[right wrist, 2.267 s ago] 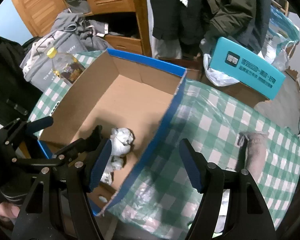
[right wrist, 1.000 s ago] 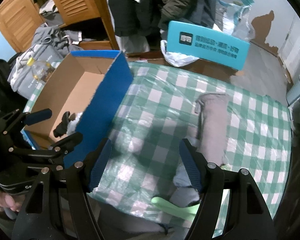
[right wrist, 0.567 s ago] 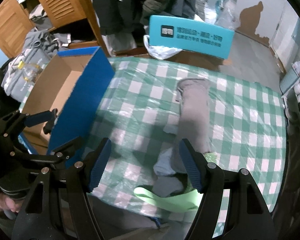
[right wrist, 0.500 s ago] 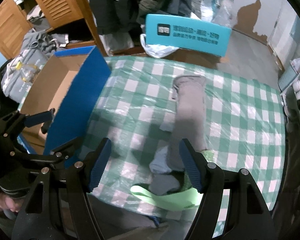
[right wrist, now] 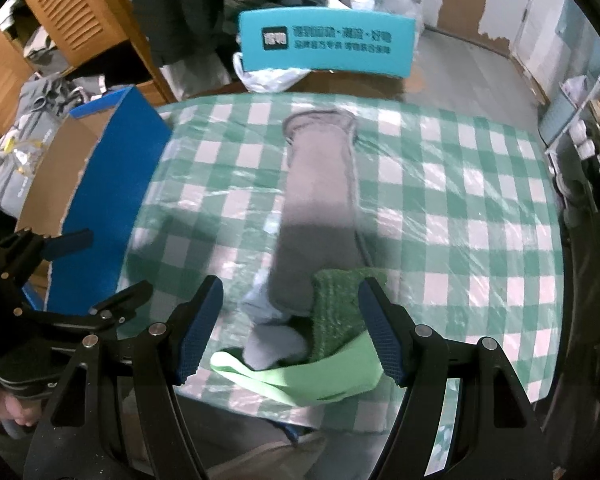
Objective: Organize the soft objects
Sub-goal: 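Move the right tool back toward the green knit sponge, then close the right gripper on the green knit sponge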
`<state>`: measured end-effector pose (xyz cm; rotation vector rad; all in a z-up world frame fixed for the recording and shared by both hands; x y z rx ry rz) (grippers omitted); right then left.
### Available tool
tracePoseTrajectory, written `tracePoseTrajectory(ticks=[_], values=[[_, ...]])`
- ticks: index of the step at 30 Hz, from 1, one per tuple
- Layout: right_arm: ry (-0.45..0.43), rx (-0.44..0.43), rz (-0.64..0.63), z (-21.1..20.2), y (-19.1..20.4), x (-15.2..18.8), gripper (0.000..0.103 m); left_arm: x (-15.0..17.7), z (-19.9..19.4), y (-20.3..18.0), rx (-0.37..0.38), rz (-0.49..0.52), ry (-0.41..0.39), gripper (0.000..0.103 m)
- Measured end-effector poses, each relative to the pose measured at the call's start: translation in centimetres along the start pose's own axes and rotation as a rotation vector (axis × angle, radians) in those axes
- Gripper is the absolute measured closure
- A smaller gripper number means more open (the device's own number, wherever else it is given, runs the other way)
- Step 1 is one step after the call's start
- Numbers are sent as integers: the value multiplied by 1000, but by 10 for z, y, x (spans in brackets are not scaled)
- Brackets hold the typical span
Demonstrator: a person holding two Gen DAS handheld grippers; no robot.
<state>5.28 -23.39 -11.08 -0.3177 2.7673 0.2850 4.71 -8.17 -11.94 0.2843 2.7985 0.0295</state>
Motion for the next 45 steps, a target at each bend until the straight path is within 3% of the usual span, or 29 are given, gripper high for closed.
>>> tracePoseTrajectory(ticks=[32, 38, 42, 45], values=[[175, 37, 43, 72, -45, 37, 32, -11, 53, -42, 83, 43, 119, 20], [163, 1, 83, 73, -56, 34, 78, -13, 59, -46, 84, 46, 133, 20], [143, 4, 113, 70, -69, 31, 90, -14, 62, -49, 83, 54, 139, 20], [124, 15, 135, 66, -80, 28, 90, -15, 64, -51, 83, 57, 142, 20]])
Point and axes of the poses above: each gripper's, at about its wrist camera, not at the fingertips, and z roughly the way its jaws point, y to its left, x to its underside, the point moved 2 cm from there along z, roughly the way its jaws point
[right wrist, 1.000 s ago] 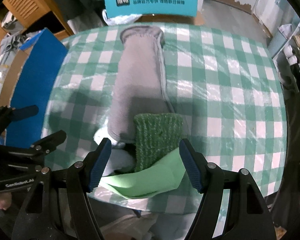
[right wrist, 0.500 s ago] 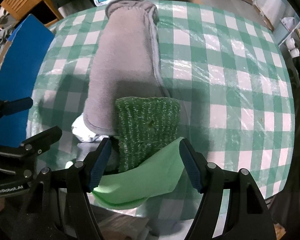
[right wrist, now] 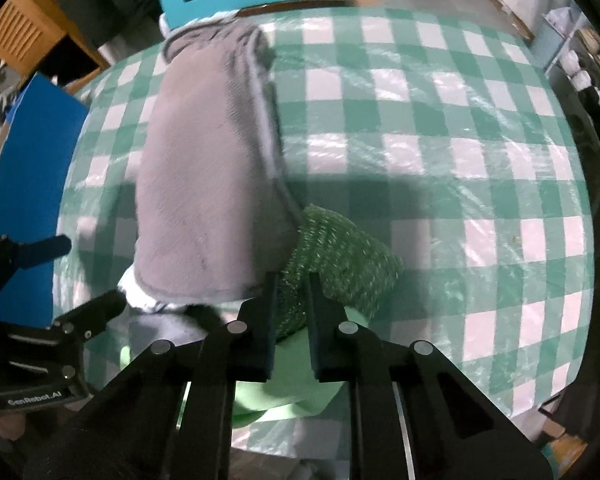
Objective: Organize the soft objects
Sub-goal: 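Close the right gripper on the green knit sponge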
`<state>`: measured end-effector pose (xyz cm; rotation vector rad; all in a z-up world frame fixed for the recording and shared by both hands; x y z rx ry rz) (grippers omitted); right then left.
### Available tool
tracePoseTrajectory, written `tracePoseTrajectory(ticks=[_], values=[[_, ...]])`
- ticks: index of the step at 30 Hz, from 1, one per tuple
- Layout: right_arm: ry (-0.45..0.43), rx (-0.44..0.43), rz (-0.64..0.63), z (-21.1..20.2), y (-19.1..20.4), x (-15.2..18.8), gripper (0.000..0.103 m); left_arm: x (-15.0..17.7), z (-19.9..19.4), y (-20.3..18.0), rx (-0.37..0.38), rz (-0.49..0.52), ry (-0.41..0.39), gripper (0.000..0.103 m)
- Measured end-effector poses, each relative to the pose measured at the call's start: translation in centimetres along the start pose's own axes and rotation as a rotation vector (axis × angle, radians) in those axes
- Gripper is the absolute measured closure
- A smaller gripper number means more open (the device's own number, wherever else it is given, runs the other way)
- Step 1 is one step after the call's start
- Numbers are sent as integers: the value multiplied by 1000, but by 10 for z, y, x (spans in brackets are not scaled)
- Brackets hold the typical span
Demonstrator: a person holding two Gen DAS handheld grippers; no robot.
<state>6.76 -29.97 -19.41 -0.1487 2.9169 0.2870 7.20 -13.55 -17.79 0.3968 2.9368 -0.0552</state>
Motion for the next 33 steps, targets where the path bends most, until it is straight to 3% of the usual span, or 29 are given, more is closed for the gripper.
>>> tracePoseTrajectory(ticks=[17, 22, 23, 25, 27, 33], values=[[-45, 131, 129, -4, -61, -13, 92, -10, 6, -8, 45, -3, 1, 20], [-41, 128, 169, -1, -69, -14, 91, -12, 5, -10, 42, 0, 2, 20], [-42, 128, 175, 0, -68, -14, 88, -12, 4, -9, 40, 2, -1, 20], [-42, 101, 191, -1, -66, -15, 54, -12, 2, -10, 36, 7, -3, 19], [-48, 89, 199, -7, -66, -11, 41, -12, -1, -10, 38, 7, -12, 14], [-7, 104, 150, 1, -58, -4, 41, -14, -3, -13, 50, 16, -16, 14]])
Point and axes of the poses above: each gripper's, at about its wrist camera, not at the fingertips, and z roughly the way its jaws point, y to its left, x to its underside, the point moved 2 cm from there along z, roughly the way its jaws point
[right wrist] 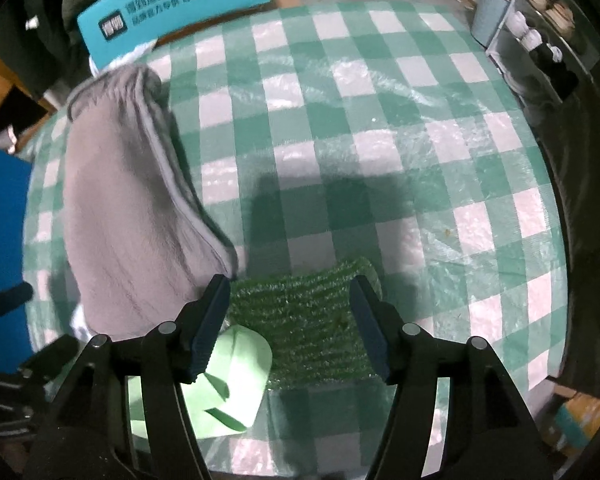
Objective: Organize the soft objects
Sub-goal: 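Close the right gripper on the green knit sponge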
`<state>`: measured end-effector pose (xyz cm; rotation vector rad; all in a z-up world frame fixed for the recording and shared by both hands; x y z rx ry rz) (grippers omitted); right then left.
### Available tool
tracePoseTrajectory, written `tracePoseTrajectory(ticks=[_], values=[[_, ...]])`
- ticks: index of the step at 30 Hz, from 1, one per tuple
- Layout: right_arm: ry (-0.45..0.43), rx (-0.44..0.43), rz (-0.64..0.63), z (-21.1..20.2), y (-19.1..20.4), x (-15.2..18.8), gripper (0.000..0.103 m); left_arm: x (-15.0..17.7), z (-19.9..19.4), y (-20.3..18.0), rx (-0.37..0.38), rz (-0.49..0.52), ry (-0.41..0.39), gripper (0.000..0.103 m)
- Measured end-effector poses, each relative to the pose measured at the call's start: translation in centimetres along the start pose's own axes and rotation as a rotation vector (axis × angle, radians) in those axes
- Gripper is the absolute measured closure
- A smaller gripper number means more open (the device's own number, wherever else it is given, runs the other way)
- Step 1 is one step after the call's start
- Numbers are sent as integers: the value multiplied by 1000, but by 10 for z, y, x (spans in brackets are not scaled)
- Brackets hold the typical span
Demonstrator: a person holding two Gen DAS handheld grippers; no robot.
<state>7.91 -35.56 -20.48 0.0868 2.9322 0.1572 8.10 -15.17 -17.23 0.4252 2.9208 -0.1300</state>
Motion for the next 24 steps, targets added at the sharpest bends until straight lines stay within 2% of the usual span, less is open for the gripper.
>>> tracePoseTrajectory(ticks=[6, 14, 17, 21, 22, 24], values=[[46, 33, -28, 19, 0, 2, 41, -4, 13, -6, 20, -2, 23, 14], [29, 79, -52, 28, -2, 0, 44, -7, 38, -9, 68, -17, 49, 10], [21, 102, -57, 29, -3, -3, 53, -11, 44, -8, 62, -25, 54, 10], [11, 111, -46, 26, -8, -5, 76, -17, 52, -3, 66, -50, 58, 10], [11, 108, -39, 26, -10, -6, 78, -18, 52, -2, 66, -55, 58, 10], [14, 99, -34, 25, -12, -6, 82, -19, 54, -1, 76, -58, 54, 18]])
Point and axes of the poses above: each gripper's, at about its wrist camera, not at the fingertips, and z roughly the way its jaws point, y to its left, x to its underside, the point moved 2 cm from there along z, roughly the way its jaws point
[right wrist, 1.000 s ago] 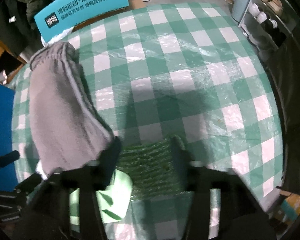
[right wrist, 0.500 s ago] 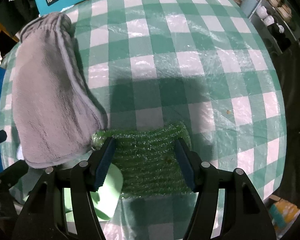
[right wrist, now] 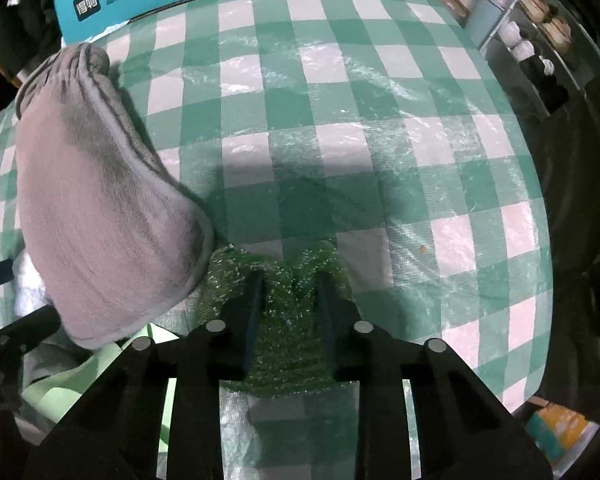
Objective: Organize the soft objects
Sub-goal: 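Close the right gripper on the green knit sponge, then lift the green sponge with the right gripper while the left gripper carries the white plastic bag toward the box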
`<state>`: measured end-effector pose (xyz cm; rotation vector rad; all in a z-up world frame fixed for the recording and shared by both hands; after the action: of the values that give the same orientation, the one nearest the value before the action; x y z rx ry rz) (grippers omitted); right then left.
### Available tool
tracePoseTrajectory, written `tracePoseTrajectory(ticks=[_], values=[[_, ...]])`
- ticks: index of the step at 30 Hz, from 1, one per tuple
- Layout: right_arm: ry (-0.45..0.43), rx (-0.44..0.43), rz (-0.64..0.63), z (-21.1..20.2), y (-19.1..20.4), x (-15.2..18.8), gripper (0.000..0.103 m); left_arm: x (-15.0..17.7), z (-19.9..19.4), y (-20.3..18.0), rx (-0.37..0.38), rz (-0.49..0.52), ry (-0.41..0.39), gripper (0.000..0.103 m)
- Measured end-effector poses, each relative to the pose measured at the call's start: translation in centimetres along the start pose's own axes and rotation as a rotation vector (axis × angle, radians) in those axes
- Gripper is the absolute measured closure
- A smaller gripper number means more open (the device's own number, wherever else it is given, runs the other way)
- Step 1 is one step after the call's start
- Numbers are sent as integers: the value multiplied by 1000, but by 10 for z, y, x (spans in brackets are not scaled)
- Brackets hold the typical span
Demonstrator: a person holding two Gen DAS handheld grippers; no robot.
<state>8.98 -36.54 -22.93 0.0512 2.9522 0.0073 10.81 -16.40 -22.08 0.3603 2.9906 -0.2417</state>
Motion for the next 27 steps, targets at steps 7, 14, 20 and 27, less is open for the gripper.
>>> tracePoseTrajectory(ticks=[7, 14, 20, 27], values=[[-8, -11, -16, -6, 2, -2, 85, -1, 1, -1, 1, 15, 6, 55], [-29, -38, -5, -19, -1, -6, 85, 4, -12, 6, -8, 19, -17, 59], [-49, -45, -11, -29, 3, -5, 85, 10, -32, 15, -24, 10, -48, 60], [-97, -32, -17, -49, 1, -5, 86, 14, -53, 24, -46, -7, -90, 60]])
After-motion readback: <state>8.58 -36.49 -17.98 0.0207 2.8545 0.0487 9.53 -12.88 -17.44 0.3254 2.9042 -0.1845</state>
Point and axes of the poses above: each gripper's, at about its wrist camera, not at the fingertips, and z roughly the way its jaws point, y to its left, x to its underside, the point moved 2 cm from there along z, roughly the way its jaws point
